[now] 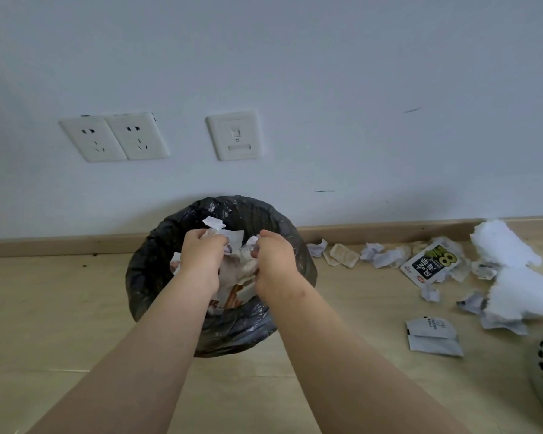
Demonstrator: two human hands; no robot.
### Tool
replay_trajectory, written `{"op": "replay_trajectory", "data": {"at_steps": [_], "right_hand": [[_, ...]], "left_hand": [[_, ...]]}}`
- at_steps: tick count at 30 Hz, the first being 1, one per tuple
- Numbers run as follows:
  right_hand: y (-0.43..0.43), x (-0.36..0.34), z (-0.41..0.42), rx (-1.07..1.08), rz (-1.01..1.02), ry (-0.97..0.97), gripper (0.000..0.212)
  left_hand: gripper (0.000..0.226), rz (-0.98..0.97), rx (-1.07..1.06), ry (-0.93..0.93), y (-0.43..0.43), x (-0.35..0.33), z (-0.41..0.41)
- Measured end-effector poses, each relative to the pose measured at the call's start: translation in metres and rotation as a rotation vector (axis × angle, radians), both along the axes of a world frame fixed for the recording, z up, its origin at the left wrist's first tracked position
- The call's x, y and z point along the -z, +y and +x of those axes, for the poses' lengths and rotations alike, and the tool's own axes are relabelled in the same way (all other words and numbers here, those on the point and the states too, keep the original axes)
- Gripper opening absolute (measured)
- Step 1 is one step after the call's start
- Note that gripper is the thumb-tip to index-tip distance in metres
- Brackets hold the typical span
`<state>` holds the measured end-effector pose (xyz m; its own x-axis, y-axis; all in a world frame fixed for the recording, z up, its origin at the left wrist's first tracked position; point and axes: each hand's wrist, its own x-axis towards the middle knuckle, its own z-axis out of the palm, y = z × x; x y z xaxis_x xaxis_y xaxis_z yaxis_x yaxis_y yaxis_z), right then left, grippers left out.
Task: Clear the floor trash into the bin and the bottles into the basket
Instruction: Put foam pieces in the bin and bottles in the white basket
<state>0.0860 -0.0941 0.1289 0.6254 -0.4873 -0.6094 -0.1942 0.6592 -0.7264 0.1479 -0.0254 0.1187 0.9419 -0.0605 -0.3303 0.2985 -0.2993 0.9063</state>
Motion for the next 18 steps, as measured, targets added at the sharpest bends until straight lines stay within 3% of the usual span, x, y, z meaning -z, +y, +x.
{"op": "replay_trajectory", "data": {"at_steps": [3, 9, 13, 18], "right_hand": [[-0.002, -0.003, -0.007, -0.043, 0.044, -0.045, 0.042], [-0.010, -0.009, -0.011, -0.017, 0.132, -0.083, 0.036], [-0.025, -0.011, -0.023, 0.074, 0.127, -0.157, 0.033], [-0.064, -0.002, -0.050, 0.220, 0.018, -0.068, 0.025]], "left_hand": [[0.038, 0.072, 0.074, 0.059, 0.003, -0.005, 0.002], [0.044, 0.113, 0.182, 0.144, -0.002, -0.018, -0.003], [0.008, 0.139, 0.240, -0.002, -0.017, -0.026, -0.007], [0.021, 0.200, 0.400, -0.254, -0.052, -0.031, -0.030]]}}
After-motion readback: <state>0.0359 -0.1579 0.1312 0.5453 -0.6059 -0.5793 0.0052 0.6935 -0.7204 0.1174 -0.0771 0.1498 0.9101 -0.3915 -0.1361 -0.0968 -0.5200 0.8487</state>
